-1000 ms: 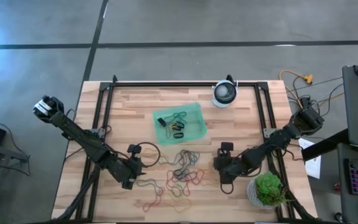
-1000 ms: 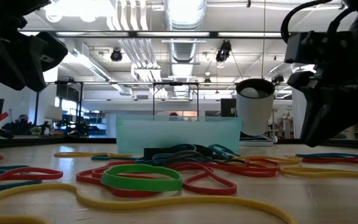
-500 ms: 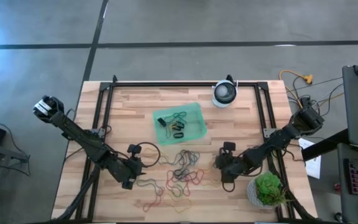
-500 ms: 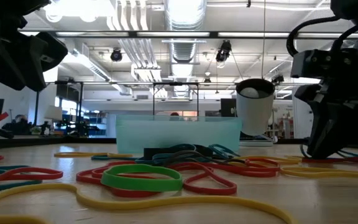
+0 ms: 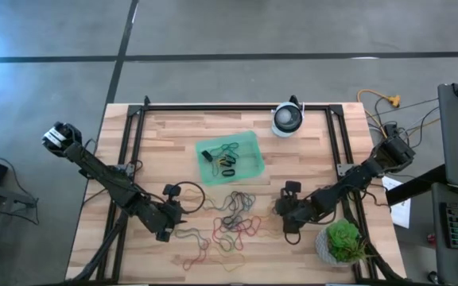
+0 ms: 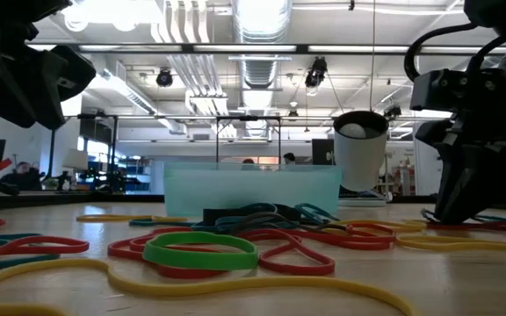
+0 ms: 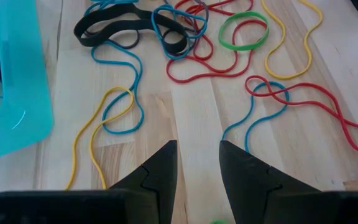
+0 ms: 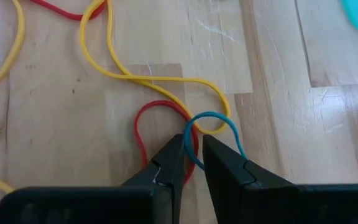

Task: Pick and place rubber bands into bin
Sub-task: Put the blue rubber band into the green bin

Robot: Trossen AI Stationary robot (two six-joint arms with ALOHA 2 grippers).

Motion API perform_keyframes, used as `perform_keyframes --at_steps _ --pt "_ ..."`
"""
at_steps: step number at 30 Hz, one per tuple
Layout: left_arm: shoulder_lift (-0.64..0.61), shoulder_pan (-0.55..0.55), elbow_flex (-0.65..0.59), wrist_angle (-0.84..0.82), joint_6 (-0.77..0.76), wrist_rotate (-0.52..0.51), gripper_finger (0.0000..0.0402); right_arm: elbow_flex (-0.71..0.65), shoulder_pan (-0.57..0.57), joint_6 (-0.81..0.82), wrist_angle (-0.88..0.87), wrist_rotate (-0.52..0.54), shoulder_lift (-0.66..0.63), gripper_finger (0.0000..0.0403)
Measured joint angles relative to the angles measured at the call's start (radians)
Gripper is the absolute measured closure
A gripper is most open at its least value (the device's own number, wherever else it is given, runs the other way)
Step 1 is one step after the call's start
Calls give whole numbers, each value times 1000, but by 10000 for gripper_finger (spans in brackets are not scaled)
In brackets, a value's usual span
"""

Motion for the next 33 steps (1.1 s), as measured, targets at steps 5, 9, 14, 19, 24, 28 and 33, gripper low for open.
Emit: perform_keyframes --at_steps 5,9,14,19,24,28,33 --pt "0 0 0 0 0 0 297 0 0 3 15 -25 -1 346" --pt "0 0 0 0 0 0 297 1 1 3 27 -34 -1 346" --pt "0 -1 0 0 0 0 297 -3 0 1 29 -33 -1 346" --pt "0 -1 0 0 0 0 297 -7 0 0 32 -30 1 353" --pt "0 -1 0 0 0 0 297 -8 0 -23 29 -28 1 389" --pt "0 -1 0 0 0 0 297 -8 0 -35 26 -21 1 394" --pt "0 0 0 0 1 0 297 -6 0 -61 17 -21 -3 394"
